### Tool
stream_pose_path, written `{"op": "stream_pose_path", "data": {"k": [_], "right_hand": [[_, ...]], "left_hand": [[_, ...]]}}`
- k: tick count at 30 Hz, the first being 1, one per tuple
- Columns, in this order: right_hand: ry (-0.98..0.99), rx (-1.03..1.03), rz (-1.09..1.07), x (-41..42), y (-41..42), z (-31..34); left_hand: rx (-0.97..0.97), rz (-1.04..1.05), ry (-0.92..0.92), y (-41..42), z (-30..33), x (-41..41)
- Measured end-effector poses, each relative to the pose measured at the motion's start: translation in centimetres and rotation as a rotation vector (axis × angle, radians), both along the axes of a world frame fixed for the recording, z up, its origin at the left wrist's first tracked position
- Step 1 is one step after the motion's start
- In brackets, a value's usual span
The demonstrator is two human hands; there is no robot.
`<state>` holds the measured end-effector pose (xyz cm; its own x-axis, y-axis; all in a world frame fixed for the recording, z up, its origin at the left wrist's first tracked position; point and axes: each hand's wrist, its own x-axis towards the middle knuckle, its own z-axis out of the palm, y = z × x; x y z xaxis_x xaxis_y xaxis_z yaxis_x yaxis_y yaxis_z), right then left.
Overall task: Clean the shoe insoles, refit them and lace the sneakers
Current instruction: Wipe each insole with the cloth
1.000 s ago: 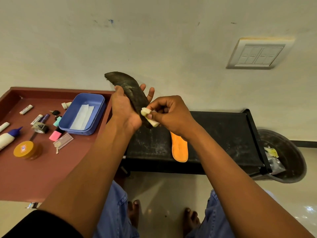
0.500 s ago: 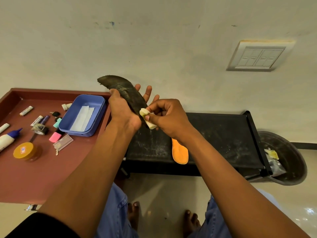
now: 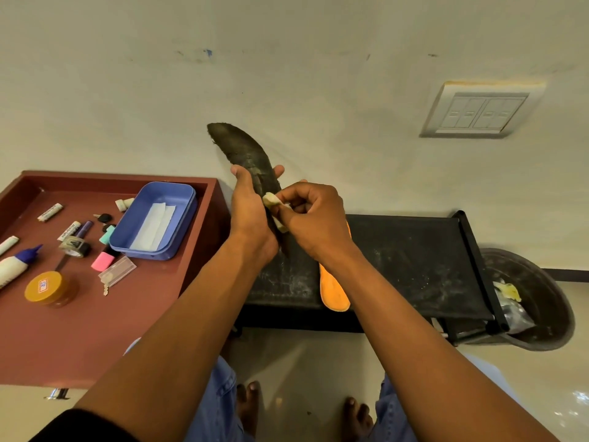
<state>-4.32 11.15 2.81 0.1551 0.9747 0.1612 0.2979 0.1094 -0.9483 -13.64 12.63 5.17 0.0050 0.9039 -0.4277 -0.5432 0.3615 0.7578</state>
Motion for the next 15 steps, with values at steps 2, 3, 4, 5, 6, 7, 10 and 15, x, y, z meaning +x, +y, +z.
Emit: {"op": "stream_pose_path", "data": {"k": [2, 3, 4, 5, 6, 7, 10, 15], "right_hand": [[0.045, 0.021, -0.093, 0.3, 0.2, 0.0], [0.061, 0.035, -0.137, 0.5, 0.4, 0.1], [0.07, 0.048, -0.175, 0.8, 0.4, 0.1], [0.072, 0.062, -0.208, 1.1, 0.5, 0.1], [0.069, 0.077, -0.238, 1.4, 0.5, 0.1], [0.067, 0.09, -0.263, 1.8, 0.6, 0.1], [0.073, 0.089, -0.29, 2.7, 0.7, 0.2], [0.08, 0.013, -0.151, 2.4, 0.6, 0.3]], "left_hand": [[0.001, -0.039, 0.003, -0.9, -0.3, 1.2], [0.003, -0.073, 0.008, -1.4, -0.3, 1.8], [0.006, -0.111, 0.015, -1.8, -0.4, 2.3], [0.012, -0.147, 0.017, -2.1, -0.6, 2.7], [0.02, -0.186, 0.021, -2.3, -0.7, 3.0], [0.025, -0.226, 0.03, -2.4, -0.8, 3.1], [0.025, -0.289, 0.065, -2.5, -0.6, 3.2], [0.022, -0.23, 0.082, -2.2, -0.4, 2.5]]}}
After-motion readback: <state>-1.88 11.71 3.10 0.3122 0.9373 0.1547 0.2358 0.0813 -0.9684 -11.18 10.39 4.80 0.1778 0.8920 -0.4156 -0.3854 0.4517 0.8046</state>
